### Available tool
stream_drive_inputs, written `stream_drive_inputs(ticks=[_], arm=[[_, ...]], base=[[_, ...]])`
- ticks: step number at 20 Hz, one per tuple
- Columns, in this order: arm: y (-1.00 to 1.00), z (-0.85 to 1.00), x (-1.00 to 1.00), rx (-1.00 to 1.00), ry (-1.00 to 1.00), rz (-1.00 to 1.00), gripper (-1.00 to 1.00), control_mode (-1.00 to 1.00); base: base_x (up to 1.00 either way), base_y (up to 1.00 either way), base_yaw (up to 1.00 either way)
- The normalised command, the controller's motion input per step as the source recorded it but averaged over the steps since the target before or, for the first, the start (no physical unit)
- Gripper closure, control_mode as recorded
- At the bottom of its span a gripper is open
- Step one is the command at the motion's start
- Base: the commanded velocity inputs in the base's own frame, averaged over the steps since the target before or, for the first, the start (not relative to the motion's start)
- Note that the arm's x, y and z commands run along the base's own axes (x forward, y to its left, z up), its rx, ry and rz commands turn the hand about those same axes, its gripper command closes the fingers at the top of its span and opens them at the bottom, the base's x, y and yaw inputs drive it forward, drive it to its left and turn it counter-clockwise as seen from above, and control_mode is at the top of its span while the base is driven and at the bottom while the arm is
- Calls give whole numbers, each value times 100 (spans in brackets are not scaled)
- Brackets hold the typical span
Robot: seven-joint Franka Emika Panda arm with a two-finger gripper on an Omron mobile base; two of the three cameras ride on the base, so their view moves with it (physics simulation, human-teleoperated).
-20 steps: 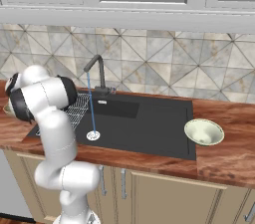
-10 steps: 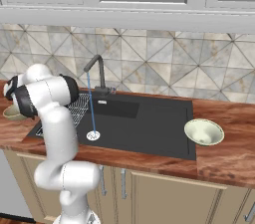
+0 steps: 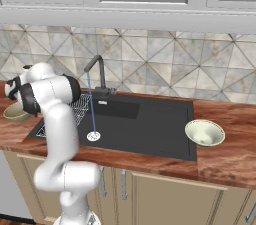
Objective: Rinse each bowl for a few seconds and place them down in the sink or on the counter.
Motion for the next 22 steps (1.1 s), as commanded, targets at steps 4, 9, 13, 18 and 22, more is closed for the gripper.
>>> stream_drive_inputs(ticks=[4,9,13,18,22], arm=[[12,-41,-1,-16,-2,8,100,-100],[18,-42,0,-15,-1,8,-100,-100],[6,-34,0,-11,0,8,-100,-100],[0,-15,0,-7,-2,9,-100,-100],[0,5,0,-3,-4,8,-100,-100]], base=[[0,0,0],[0,0,0],[0,0,0],[0,0,0],[0,0,0]])
